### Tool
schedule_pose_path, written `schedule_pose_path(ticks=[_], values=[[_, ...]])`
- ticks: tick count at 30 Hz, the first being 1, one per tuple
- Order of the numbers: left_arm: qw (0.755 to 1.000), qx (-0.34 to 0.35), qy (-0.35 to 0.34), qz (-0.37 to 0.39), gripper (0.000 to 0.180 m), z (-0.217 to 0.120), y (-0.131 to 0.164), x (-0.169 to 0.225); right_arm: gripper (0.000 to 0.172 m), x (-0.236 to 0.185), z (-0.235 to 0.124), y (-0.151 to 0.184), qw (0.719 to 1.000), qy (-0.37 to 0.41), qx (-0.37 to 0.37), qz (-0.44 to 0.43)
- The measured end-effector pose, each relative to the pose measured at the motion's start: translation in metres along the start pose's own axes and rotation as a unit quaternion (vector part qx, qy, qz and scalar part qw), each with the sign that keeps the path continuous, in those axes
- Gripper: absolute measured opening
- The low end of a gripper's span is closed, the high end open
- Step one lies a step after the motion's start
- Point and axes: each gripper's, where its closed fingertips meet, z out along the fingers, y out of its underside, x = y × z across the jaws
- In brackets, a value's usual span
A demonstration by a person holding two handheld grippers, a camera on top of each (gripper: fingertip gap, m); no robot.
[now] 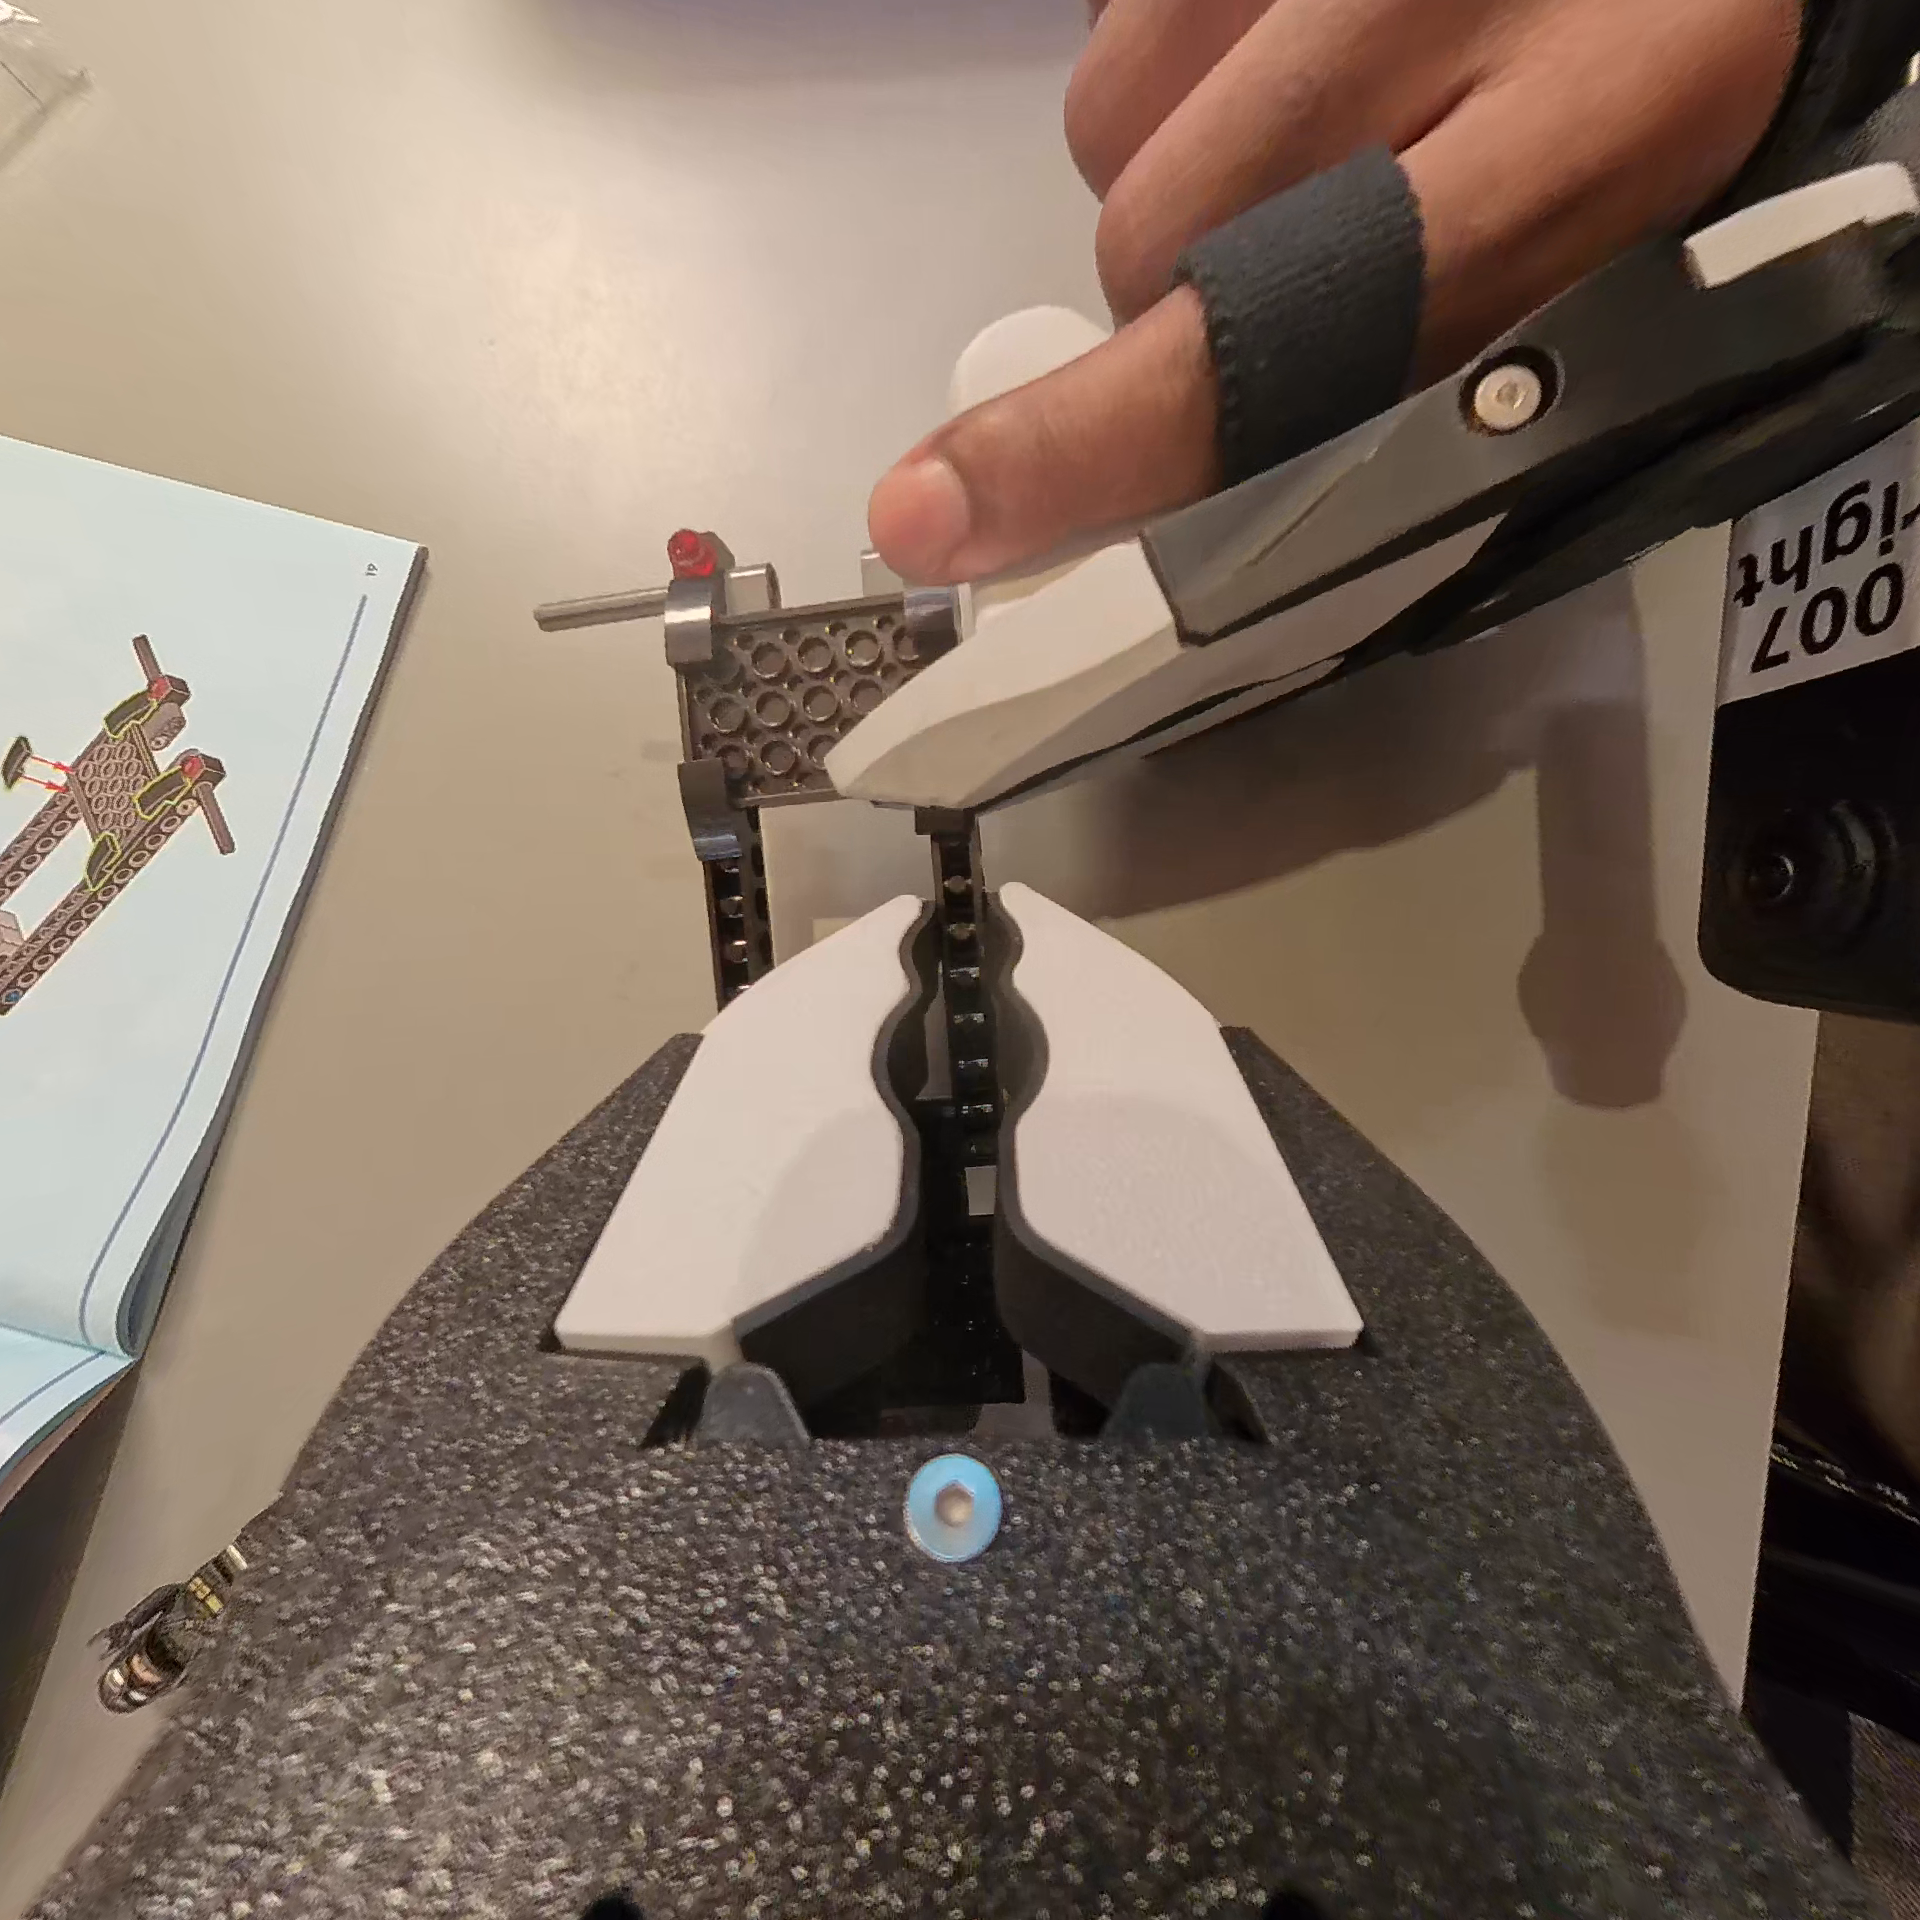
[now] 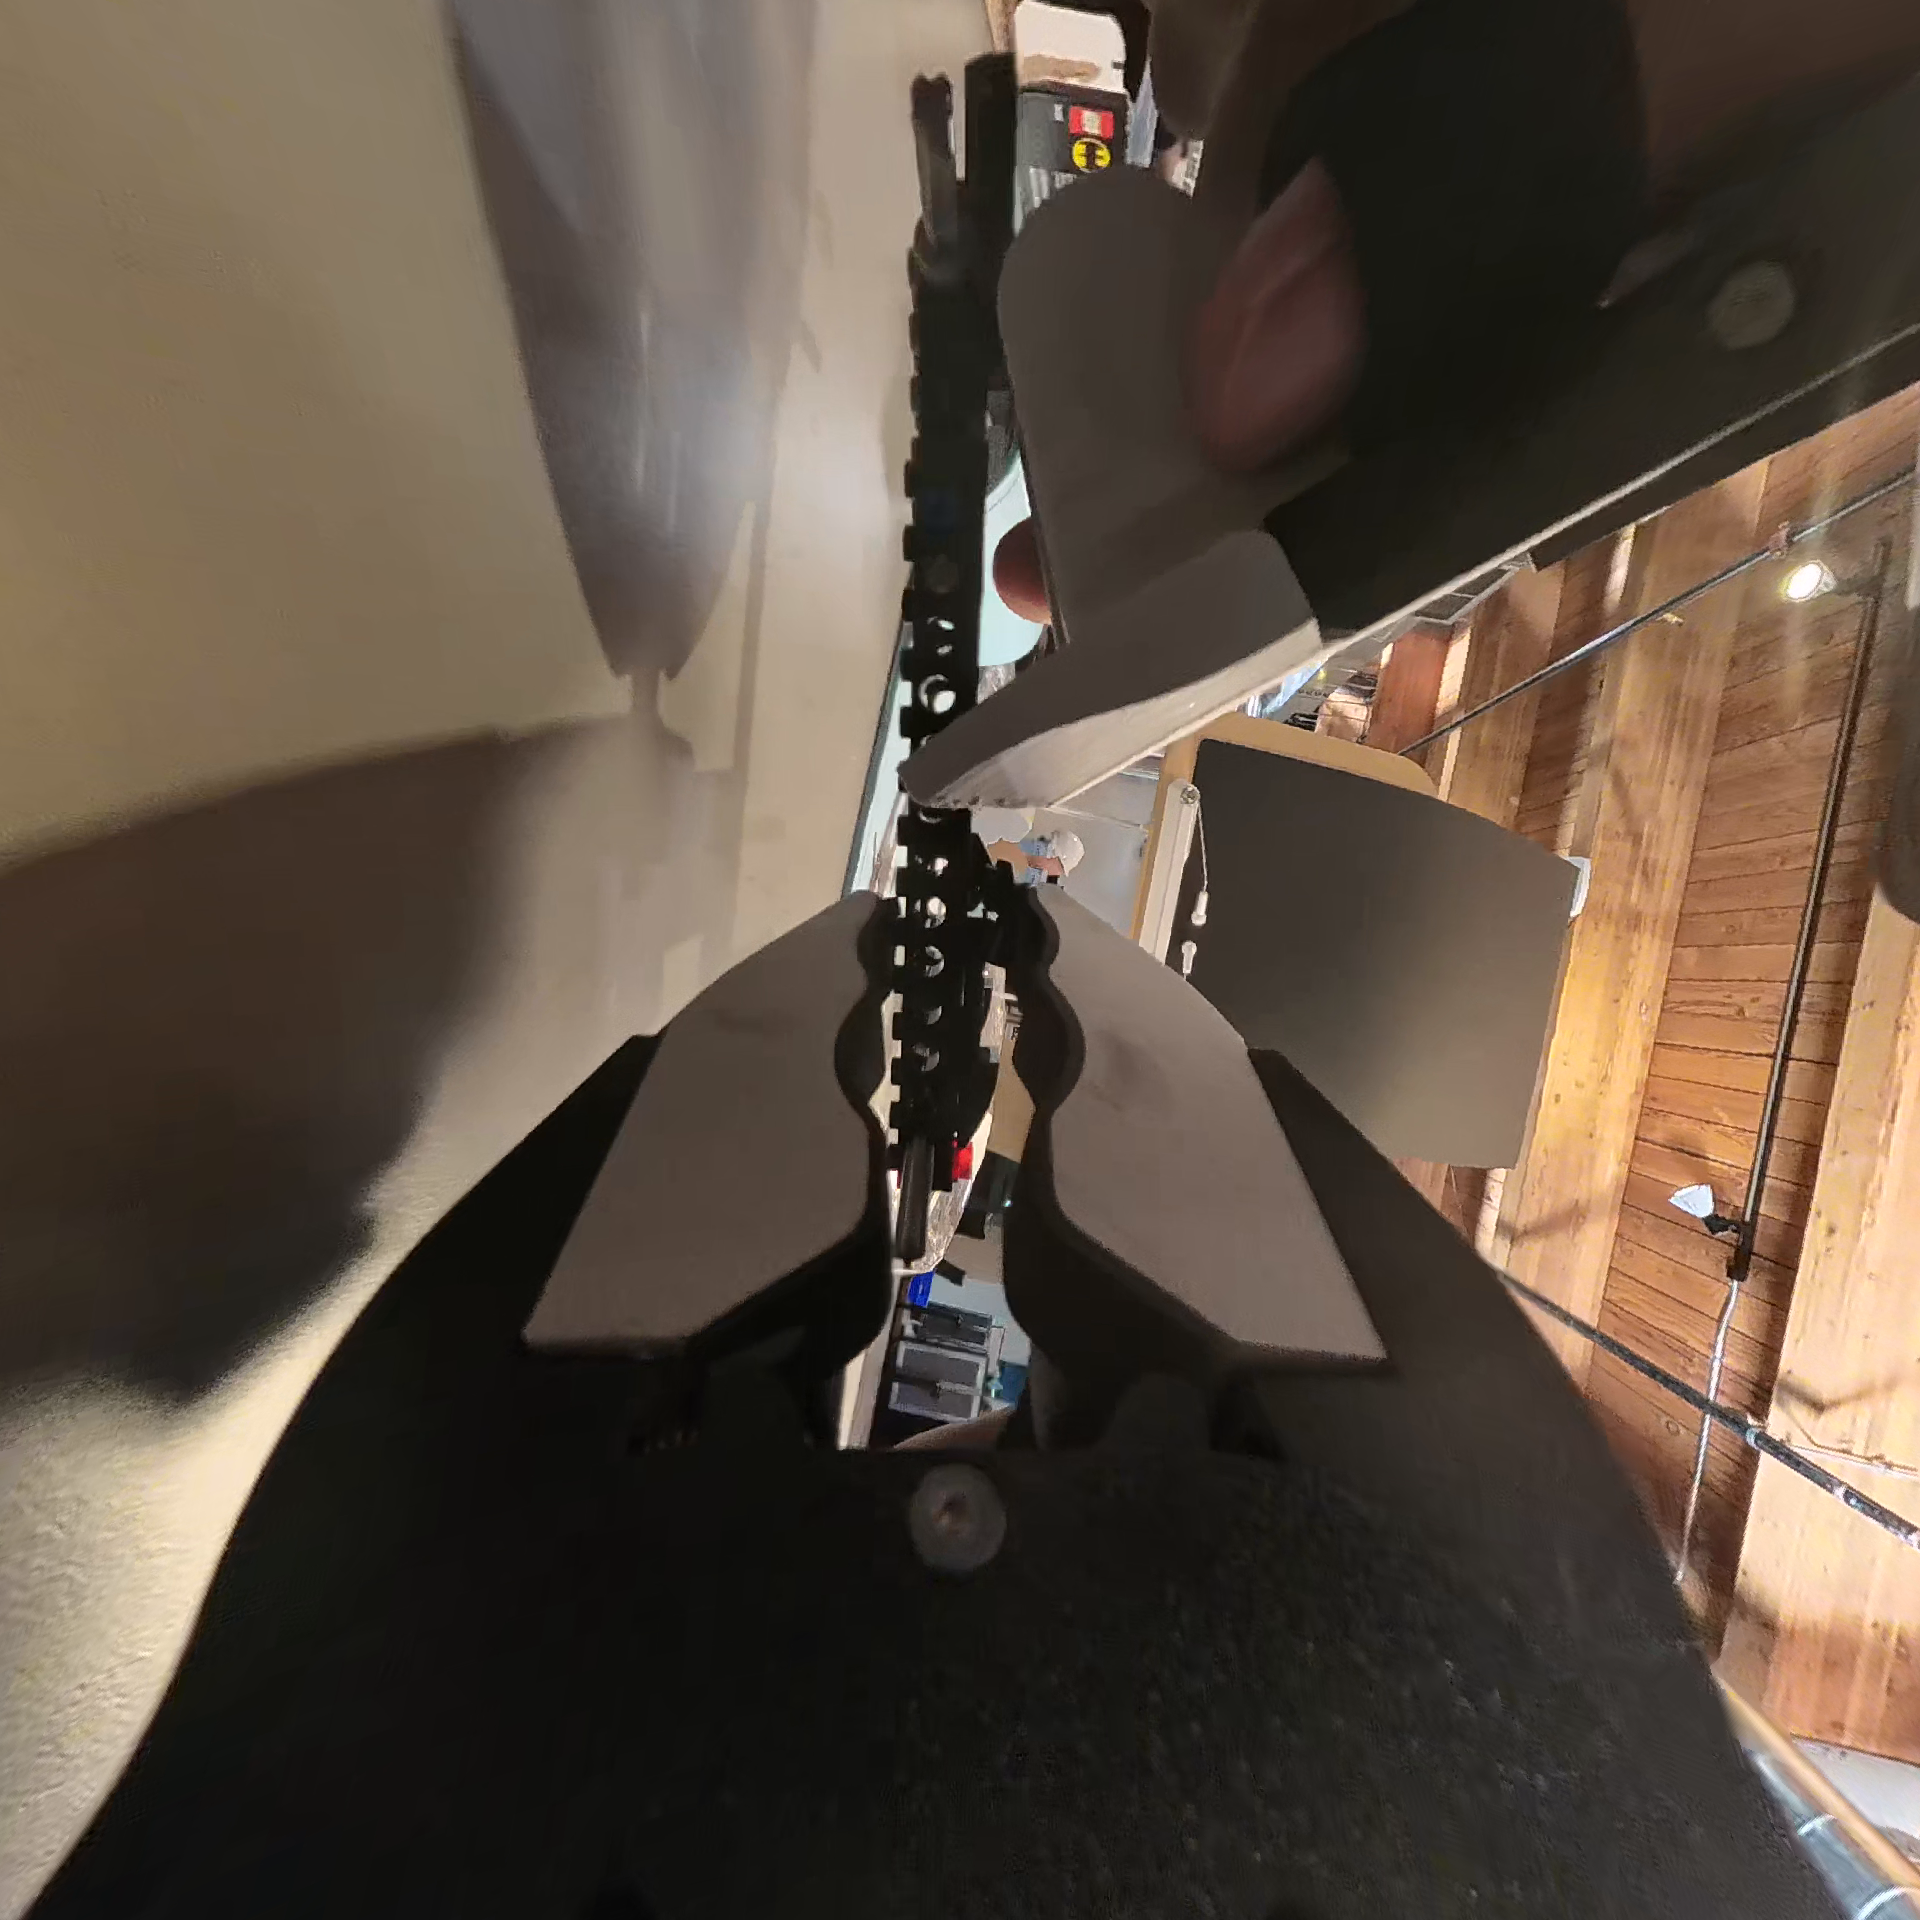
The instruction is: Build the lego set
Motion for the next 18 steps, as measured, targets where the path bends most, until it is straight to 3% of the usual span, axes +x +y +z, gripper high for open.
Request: schedule_pose_path(ticks=[18], values=[[0.998,-0.04,0.032,0.028,0.008,0.014,0.009,0.01,0.02,-0.02,-0.01,-0.007,0.99,-0.129,0.058,0.012]])
